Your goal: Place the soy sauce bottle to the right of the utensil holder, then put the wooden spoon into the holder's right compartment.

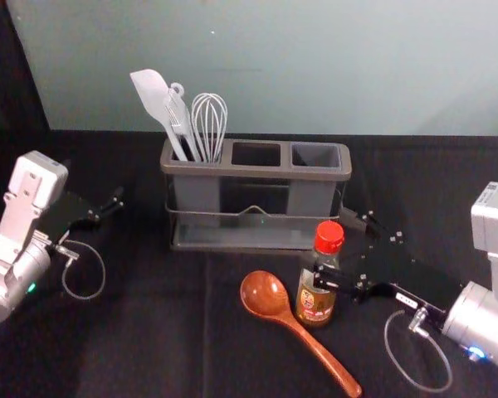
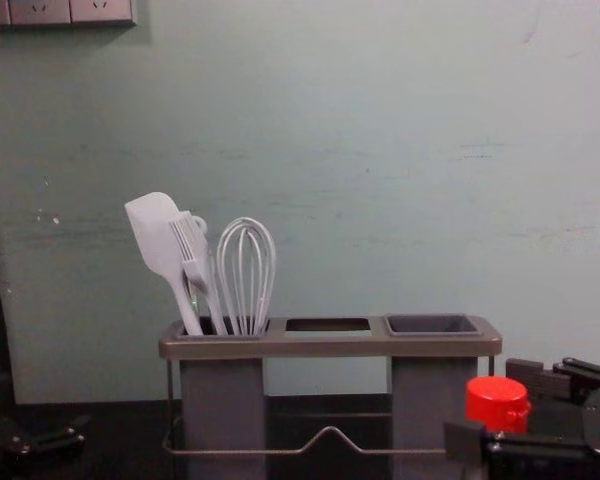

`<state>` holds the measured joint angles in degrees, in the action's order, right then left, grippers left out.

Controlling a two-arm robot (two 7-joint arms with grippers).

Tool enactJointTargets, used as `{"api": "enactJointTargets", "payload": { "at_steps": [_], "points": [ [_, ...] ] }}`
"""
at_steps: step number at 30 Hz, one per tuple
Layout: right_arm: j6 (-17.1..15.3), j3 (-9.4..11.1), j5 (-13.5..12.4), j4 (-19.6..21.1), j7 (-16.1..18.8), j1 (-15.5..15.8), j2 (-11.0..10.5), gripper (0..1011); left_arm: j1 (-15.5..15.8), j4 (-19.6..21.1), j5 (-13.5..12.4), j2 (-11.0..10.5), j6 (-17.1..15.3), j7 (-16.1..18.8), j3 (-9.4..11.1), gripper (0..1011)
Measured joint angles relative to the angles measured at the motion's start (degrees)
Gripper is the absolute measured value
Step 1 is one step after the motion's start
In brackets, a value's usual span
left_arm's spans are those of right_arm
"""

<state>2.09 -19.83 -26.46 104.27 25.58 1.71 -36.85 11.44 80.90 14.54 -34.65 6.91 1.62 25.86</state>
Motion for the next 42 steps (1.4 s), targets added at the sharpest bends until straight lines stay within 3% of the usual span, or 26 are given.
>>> {"api": "enactJointTargets", "payload": {
  "at_steps": [9, 20, 28, 33, 42],
  "points": [
    [0.04, 0.08, -0.20, 0.08, 0.00, 0.14, -0.22, 982, 0.00, 0.00, 0.00, 0.00, 0.00, 0.00, 0.00, 1005],
    [0.09, 0.16, -0.45, 0.17, 0.05, 0.22, -0.36, 678, 0.00, 0.00, 0.00, 0.00, 0.00, 0.00, 0.00, 1005],
    [0.14, 0.18, -0.49, 0.19, 0.05, 0.26, -0.40, 393, 0.00, 0.00, 0.00, 0.00, 0.00, 0.00, 0.00, 1005],
    [0.14, 0.18, -0.51, 0.19, 0.06, 0.28, -0.42, 375, 0.00, 0.00, 0.00, 0.00, 0.00, 0.00, 0.00, 1005],
    [1.20, 2.10, 0.35, 1.44, 1.11, 1.50, -0.31, 374, 0.00, 0.00, 0.00, 0.00, 0.00, 0.00, 0.00, 1005]
  ]
}}
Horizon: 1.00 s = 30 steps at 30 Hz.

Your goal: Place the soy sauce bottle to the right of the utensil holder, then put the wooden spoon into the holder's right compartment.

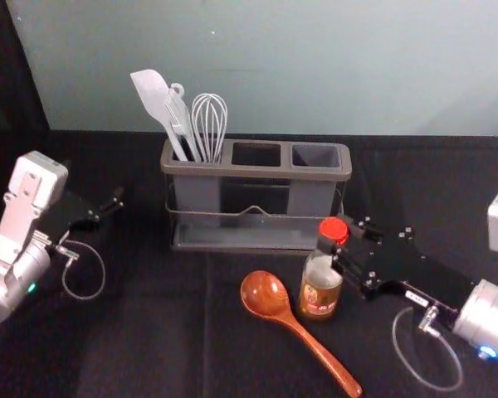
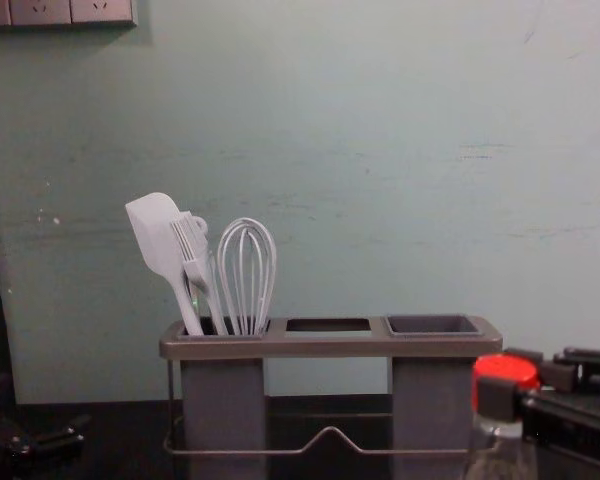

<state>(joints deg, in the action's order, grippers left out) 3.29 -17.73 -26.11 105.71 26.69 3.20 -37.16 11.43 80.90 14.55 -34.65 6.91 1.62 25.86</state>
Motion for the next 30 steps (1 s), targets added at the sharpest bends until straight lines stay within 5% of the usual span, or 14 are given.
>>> {"api": "enactJointTargets", "payload": {
  "at_steps": [11, 20, 24, 30],
  "points": [
    [2.15, 7.98, -1.41, 4.07, 0.41, 6.05, -3.17, 374, 0.00, 0.00, 0.00, 0.00, 0.00, 0.00, 0.01, 1005],
    [5.04, 15.53, -3.89, 1.28, 0.83, 10.60, -4.10, 374, 0.00, 0.00, 0.00, 0.00, 0.00, 0.00, 0.00, 1005],
    [6.70, 16.08, -3.37, -1.03, 1.14, 9.58, -3.28, 375, 0.00, 0.00, 0.00, 0.00, 0.00, 0.00, 0.00, 1005],
    [8.74, 14.82, -1.94, -6.37, 2.34, 3.88, -0.76, 374, 0.00, 0.00, 0.00, 0.00, 0.00, 0.00, 0.01, 1005]
  ]
}}
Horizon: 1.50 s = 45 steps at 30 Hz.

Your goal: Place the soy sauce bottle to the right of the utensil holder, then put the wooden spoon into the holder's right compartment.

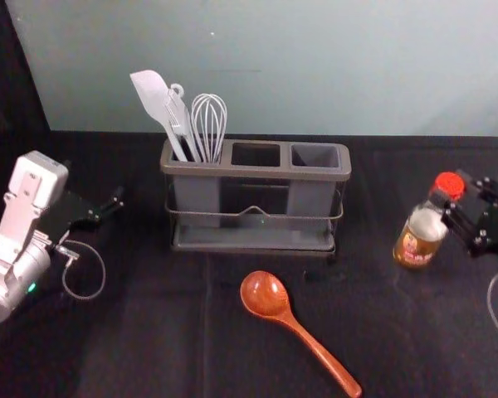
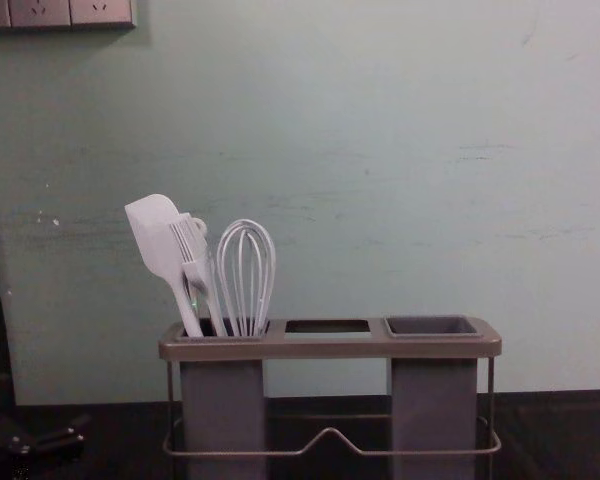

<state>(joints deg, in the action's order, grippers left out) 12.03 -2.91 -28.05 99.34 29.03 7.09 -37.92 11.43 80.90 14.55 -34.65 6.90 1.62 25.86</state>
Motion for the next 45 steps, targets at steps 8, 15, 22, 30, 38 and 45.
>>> {"api": "enactJointTargets", "payload": {
  "at_steps": [8, 15, 22, 30, 38, 45],
  "points": [
    [-0.65, -3.53, 2.31, -5.20, 1.21, -7.17, 2.50, 374, 0.00, 0.00, 0.00, 0.00, 0.00, 0.00, 0.00, 1005],
    [-1.92, -6.89, 3.55, -9.47, 1.94, -12.18, 4.72, 374, 0.00, 0.00, -0.01, 0.00, 0.00, 0.00, 0.00, 1005],
    [-2.59, -8.77, 4.09, -12.61, 1.80, -15.09, 6.52, 374, 0.00, 0.00, 0.00, 0.00, 0.00, 0.00, 0.00, 1005],
    [-2.87, -10.00, 3.86, -15.88, 1.81, -17.61, 8.06, 374, 0.00, 0.00, -0.01, 0.00, 0.00, 0.00, 0.00, 1005],
    [-3.51, -10.78, 3.75, -17.75, 1.70, -19.04, 8.95, 374, 0.00, 0.00, 0.00, 0.00, 0.00, 0.00, 0.00, 1005],
    [-3.83, -11.05, 3.74, -18.53, 1.22, -19.60, 9.32, 374, 0.00, 0.00, 0.00, 0.00, 0.00, 0.00, 0.00, 1005]
  ]
}}
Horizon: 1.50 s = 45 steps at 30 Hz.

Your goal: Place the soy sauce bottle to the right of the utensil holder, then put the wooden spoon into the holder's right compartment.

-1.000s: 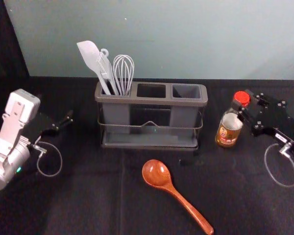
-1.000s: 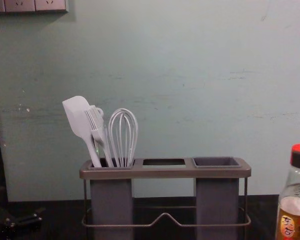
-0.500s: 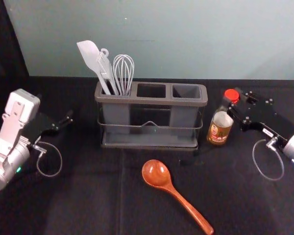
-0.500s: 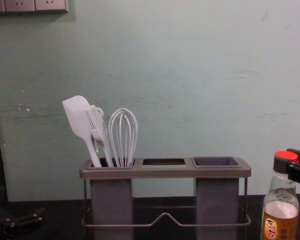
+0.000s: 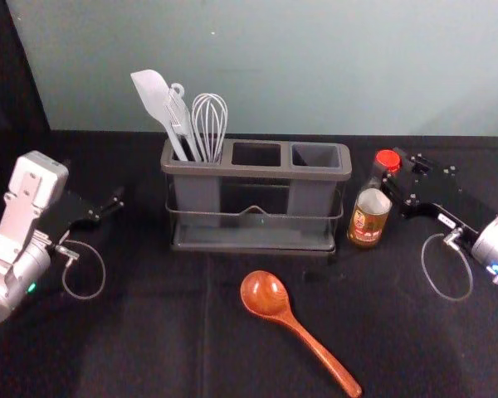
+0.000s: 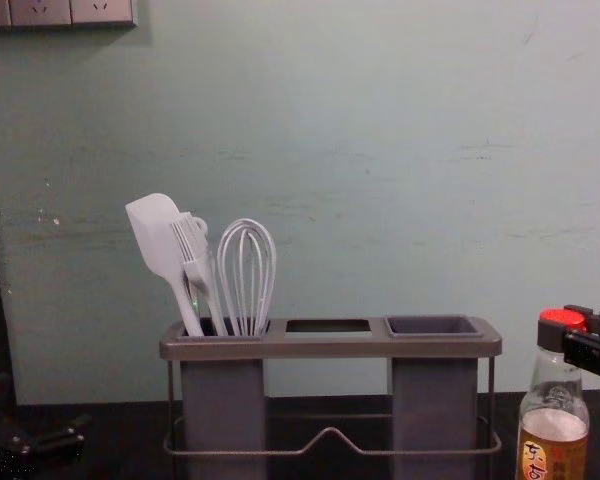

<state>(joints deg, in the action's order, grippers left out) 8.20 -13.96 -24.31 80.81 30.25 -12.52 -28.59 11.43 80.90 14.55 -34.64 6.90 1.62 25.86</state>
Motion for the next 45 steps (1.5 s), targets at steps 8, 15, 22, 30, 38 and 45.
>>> {"api": "enactJointTargets", "payload": {
  "at_steps": [8, 15, 22, 30, 38, 45],
  "points": [
    [-0.25, -0.09, 0.01, -0.08, -0.28, -0.05, 0.07, 375, 0.00, 0.00, 0.00, 0.00, 0.00, 0.00, 0.00, 1005],
    [-0.52, -0.11, 0.11, -0.15, -0.28, 0.02, 0.04, 459, 0.00, 0.00, 0.00, 0.00, 0.00, 0.00, 0.00, 1005],
    [-0.49, -0.10, 0.11, -0.15, -0.27, 0.04, 0.01, 681, 0.00, 0.00, 0.00, 0.00, 0.00, 0.00, 0.00, 1005],
    [-0.42, -0.07, 0.11, -0.14, -0.25, 0.04, -0.01, 917, 0.00, 0.00, 0.00, 0.00, 0.00, 0.00, 0.00, 1005],
    [-0.36, -0.04, 0.09, -0.10, -0.25, 0.04, -0.01, 1000, 0.00, 0.00, 0.00, 0.00, 0.00, 0.00, 0.00, 1005],
    [-0.33, -0.03, 0.10, 0.01, -0.28, 0.07, -0.05, 1000, 0.00, 0.00, 0.00, 0.00, 0.00, 0.00, 0.00, 1005]
  ]
}}
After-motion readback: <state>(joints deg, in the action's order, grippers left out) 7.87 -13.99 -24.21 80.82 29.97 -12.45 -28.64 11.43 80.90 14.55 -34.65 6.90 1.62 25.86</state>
